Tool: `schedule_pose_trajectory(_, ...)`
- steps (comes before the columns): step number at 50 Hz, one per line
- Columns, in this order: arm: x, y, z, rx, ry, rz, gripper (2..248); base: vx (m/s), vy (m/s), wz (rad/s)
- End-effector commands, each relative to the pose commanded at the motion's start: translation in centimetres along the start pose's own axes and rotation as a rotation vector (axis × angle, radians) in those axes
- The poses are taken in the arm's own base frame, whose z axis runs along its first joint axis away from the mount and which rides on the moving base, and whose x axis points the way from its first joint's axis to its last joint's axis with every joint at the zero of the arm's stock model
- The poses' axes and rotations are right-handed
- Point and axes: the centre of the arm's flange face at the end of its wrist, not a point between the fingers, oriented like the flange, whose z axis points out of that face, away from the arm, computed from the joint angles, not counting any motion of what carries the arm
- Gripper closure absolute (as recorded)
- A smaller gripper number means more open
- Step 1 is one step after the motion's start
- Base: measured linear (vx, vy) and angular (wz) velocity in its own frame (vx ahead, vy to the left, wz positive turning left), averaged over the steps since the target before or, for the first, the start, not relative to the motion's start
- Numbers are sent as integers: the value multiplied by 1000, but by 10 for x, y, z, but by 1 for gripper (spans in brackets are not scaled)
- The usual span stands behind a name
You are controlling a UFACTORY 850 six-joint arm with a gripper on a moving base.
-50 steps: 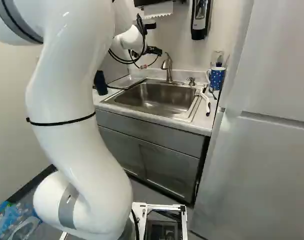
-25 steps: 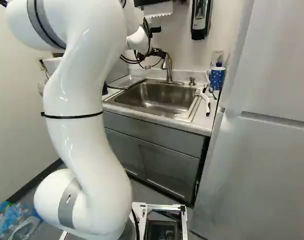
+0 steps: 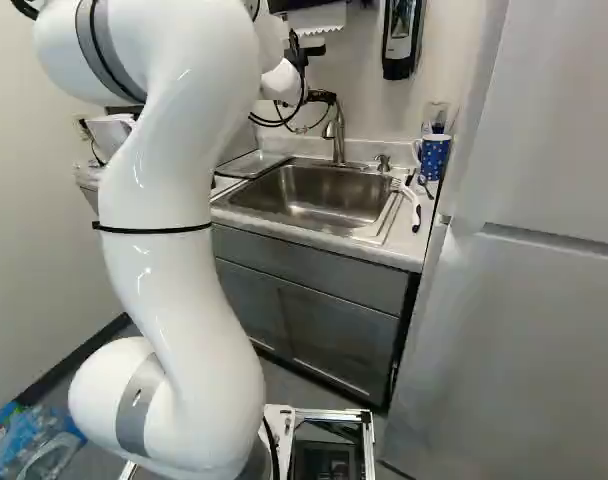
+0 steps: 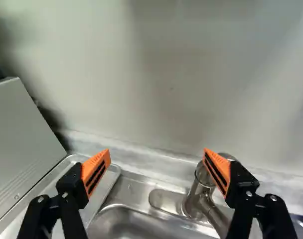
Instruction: Rinse the cup and place it in the tray
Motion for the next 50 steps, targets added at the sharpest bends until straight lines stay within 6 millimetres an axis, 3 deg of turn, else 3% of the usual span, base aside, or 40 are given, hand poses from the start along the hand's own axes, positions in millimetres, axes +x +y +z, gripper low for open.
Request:
schedule_pose_trajectory(35,0,0,-1,0,1,0,3,0,0,0)
schedule_pose_trajectory(50,-1,2,-18,-2,-9,0,3,0,0,0)
